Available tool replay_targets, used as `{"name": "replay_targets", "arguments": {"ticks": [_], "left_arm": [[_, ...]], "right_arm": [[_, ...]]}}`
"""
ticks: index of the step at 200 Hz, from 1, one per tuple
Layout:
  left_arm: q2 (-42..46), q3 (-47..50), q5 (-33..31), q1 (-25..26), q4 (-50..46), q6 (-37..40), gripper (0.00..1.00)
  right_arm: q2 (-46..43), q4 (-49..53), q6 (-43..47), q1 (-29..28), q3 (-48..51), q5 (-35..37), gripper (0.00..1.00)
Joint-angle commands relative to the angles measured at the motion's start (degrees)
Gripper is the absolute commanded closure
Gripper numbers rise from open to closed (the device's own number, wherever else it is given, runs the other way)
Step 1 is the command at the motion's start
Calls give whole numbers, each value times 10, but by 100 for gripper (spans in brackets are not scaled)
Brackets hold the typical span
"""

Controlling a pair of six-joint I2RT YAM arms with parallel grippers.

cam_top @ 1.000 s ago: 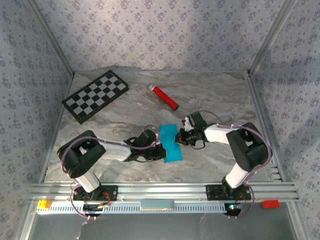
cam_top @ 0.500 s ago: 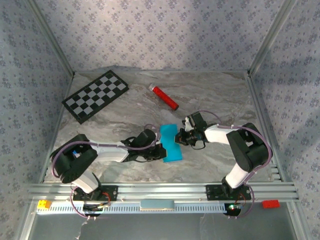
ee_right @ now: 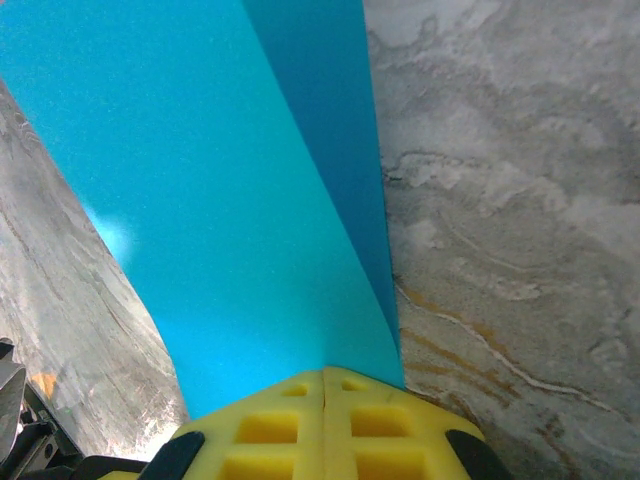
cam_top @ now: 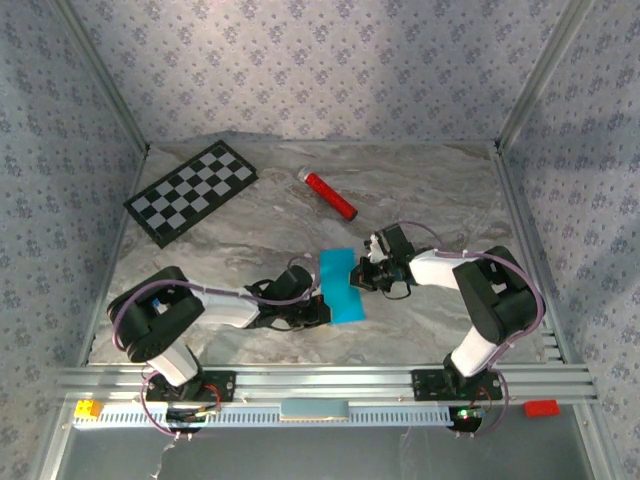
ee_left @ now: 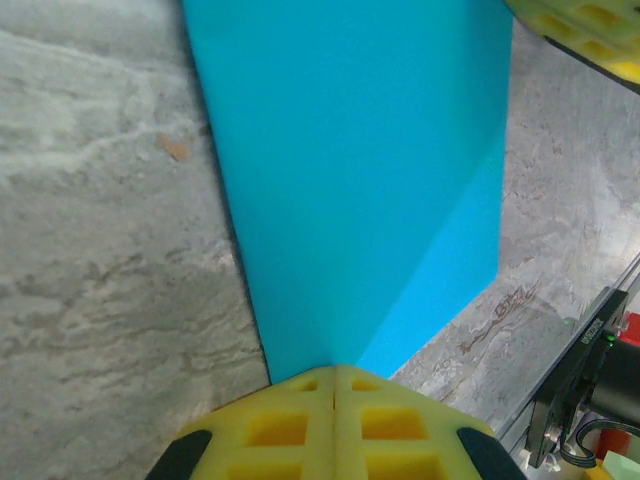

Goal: Fold a paper plane with a square sheet of paper (pick it up from the middle)
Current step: First fold the square sheet of paper in half at the center of the table.

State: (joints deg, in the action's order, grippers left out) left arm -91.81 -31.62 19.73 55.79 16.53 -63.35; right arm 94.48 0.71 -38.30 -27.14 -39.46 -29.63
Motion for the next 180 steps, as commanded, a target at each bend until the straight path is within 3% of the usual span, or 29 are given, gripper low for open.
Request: {"name": "replay_targets", "arguments": {"ticks": [1, 63, 90, 130, 180], "left_arm": [[8, 21, 5, 8, -37, 0, 96], [63, -3, -29, 16, -159, 58, 96], [99, -16, -49, 9, -165, 68, 95], [99, -65, -24, -52, -158, 92, 94], [-3, -156, 39, -125, -127, 123, 94]], "right_arm": [[22, 85, -2, 6, 32, 79, 100], [16, 96, 4, 9, 29, 83, 100], [13, 109, 11, 9, 24, 90, 100], [10, 109, 15, 10, 24, 86, 100], [12, 109, 18, 10, 21, 77, 100]]}}
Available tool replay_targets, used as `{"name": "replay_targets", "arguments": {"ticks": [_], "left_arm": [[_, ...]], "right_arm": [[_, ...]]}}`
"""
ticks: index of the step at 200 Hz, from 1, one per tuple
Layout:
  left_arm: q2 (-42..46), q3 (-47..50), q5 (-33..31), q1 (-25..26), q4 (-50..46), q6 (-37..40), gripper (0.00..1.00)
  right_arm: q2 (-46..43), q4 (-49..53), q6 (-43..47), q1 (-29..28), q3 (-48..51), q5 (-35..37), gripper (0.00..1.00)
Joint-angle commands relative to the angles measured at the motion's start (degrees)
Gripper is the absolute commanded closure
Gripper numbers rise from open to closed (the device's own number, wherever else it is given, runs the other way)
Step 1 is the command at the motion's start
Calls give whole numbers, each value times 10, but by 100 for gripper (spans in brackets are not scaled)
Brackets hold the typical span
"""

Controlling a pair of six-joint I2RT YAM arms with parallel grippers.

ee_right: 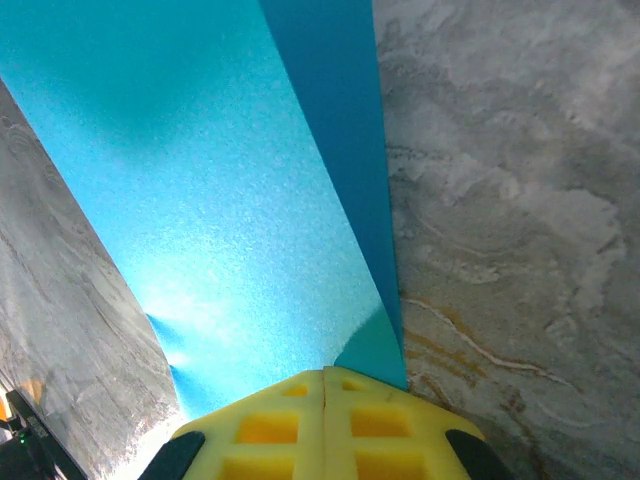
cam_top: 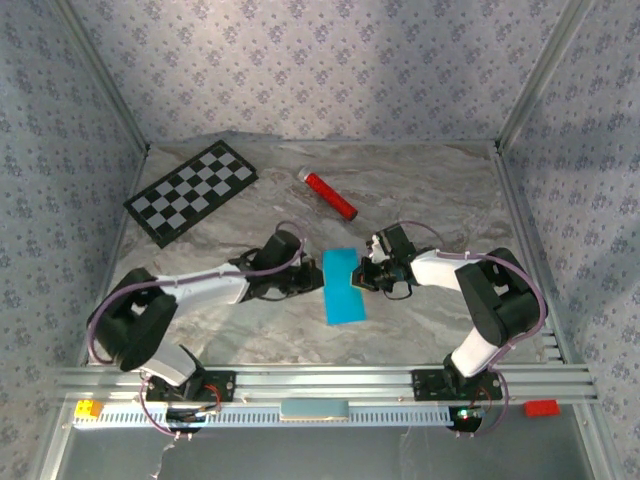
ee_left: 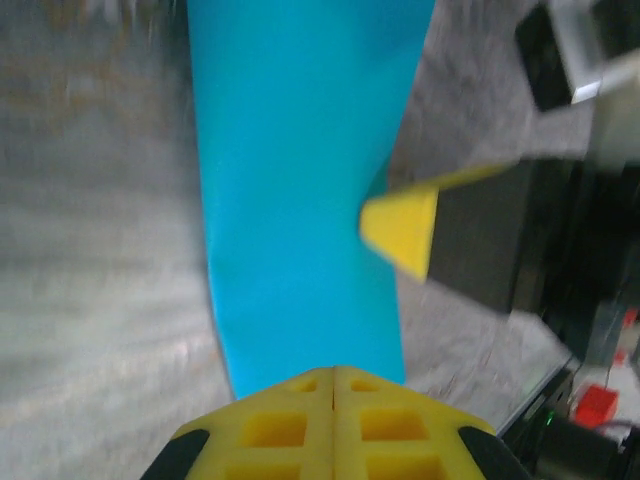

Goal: Fold a paper plane with a square sheet of paper (pick it up from the middle)
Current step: First fold the square sheet of paper in half at the center of the table.

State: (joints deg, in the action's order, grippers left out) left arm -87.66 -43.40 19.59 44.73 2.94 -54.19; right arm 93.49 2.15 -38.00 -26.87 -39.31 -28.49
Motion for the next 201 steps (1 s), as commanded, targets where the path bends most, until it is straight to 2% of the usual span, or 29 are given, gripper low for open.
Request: {"name": "replay_targets", "arguments": {"ticks": [1, 59, 122, 164, 201], "left_arm": [[-46, -40, 42, -14, 11, 32, 94], [-139, -78, 87, -26, 72, 36, 94], [-186, -67, 74, -38, 63, 51, 95], [-187, -23, 54, -38, 84, 34, 96], [-159, -68, 48, -38, 23, 62, 95]], "right_arm": [[22, 95, 15, 8, 20, 65, 100], [21, 95, 15, 7, 23, 67, 100], [24, 93, 15, 6, 26, 69, 100], [27, 89, 14, 6, 31, 71, 100], [29, 93, 15, 6, 26, 70, 100]]}}
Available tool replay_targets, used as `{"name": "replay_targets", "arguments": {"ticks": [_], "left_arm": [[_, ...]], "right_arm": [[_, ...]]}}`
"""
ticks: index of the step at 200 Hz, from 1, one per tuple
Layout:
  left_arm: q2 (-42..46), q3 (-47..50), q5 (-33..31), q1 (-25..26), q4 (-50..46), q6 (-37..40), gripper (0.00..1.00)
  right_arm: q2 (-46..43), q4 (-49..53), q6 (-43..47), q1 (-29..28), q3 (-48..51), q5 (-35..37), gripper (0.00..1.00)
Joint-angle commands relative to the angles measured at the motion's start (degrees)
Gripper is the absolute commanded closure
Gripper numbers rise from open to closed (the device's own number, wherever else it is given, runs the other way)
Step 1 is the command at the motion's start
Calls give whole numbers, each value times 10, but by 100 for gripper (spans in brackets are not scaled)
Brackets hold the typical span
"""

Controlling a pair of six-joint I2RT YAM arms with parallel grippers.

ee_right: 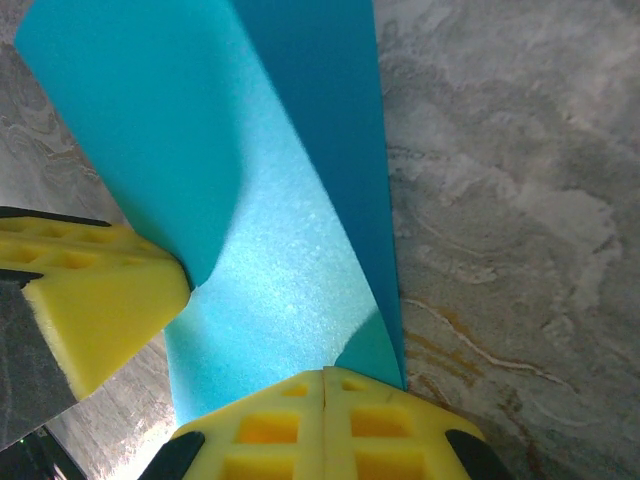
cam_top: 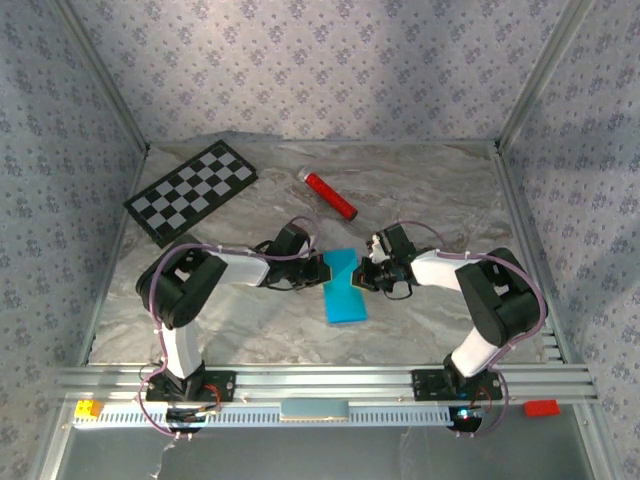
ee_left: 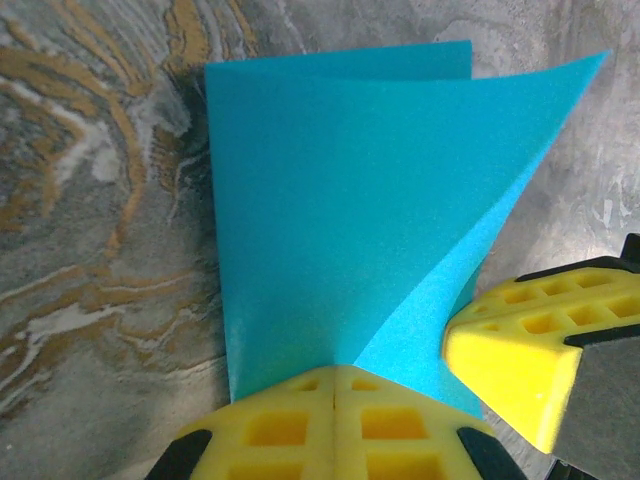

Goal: Fold a paper plane with a square sheet of paper (pick it up from the middle)
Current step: First fold the square sheet of paper in half at the center of the table.

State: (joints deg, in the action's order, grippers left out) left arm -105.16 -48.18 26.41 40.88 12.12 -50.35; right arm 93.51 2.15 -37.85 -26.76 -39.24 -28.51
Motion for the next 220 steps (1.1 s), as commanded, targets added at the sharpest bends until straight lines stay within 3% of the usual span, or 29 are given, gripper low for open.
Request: {"name": "replay_targets", "arguments": {"ticks": [1, 92, 146, 220], "left_arm": [[17, -22, -21, 0, -70, 24, 95], [-23, -65, 2, -23, -79, 31, 95], [-42, -67, -49, -25, -152, 46, 96], [-35, -143, -16, -27, -175, 59, 94]], "right_arm": [[28, 93, 14, 5, 25, 70, 100], [26, 93, 14, 6, 27, 72, 100], [29, 93, 14, 6, 26, 72, 100], [28, 94, 14, 7, 26, 72, 100]]}}
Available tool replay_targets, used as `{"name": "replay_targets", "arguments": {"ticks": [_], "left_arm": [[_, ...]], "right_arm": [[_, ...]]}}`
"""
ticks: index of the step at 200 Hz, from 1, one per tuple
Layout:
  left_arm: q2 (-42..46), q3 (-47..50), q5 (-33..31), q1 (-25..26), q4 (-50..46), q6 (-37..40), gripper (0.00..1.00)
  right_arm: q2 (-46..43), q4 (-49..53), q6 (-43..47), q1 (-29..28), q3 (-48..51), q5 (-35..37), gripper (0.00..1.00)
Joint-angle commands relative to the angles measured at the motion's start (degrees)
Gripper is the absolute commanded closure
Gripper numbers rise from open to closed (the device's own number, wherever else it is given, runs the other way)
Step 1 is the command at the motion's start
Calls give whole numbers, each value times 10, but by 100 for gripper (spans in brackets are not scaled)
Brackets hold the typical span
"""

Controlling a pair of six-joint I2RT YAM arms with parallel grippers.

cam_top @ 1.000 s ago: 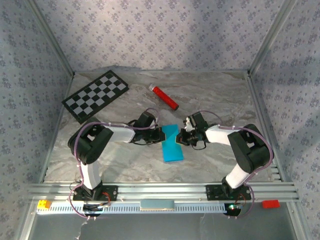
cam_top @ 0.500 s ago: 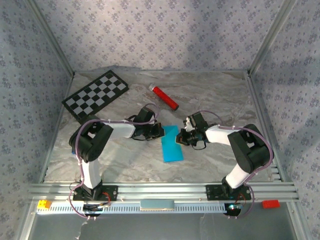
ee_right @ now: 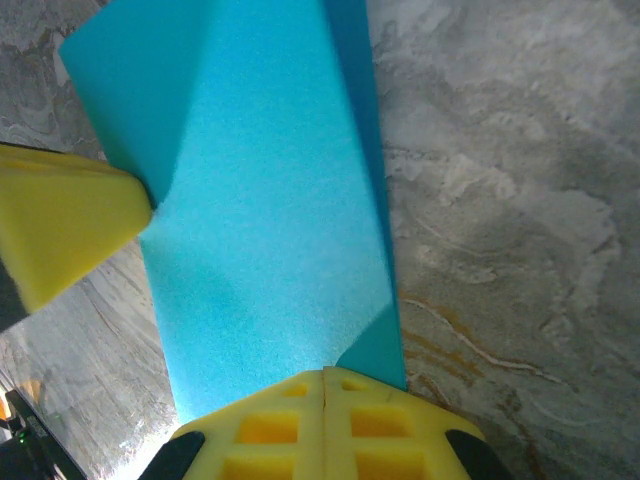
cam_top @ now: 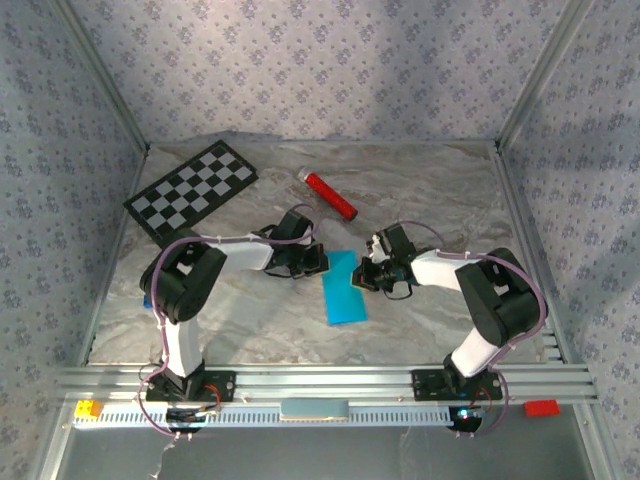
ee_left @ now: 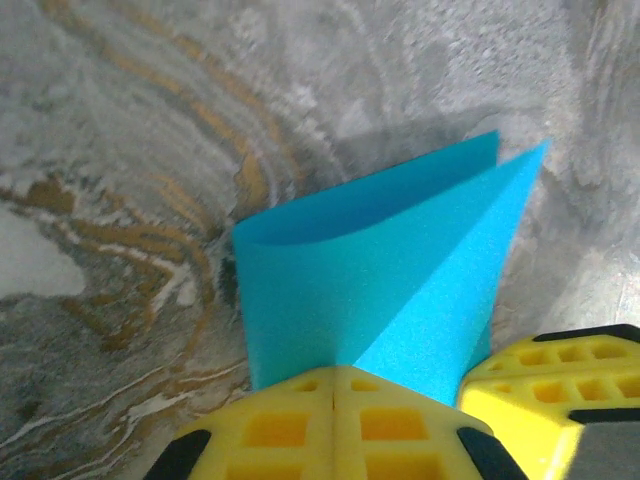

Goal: Fold a paper plane with a square sheet of paper (pick it up from the middle)
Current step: First fold the square sheet of paper in half at the center of the table.

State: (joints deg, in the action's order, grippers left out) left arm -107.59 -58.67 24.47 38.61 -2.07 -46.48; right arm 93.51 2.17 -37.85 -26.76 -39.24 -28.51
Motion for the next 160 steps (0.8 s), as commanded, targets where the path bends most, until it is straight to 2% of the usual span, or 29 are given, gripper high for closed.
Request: {"name": "replay_targets", "arguments": {"ticks": [1, 43, 110, 160], "left_arm": [[-11, -40, 3, -4, -34, 20, 94], [-35, -57, 1, -8, -50, 28, 95], [-51, 2, -4, -28, 6, 7, 95], [-49, -19, -20, -45, -10, 3, 95]], "right_arm": [[27, 94, 14, 7, 26, 71, 100], [28, 93, 14, 7, 28, 71, 100], [30, 90, 14, 8, 31, 72, 100], [28, 93, 14, 9, 31, 73, 100]]}}
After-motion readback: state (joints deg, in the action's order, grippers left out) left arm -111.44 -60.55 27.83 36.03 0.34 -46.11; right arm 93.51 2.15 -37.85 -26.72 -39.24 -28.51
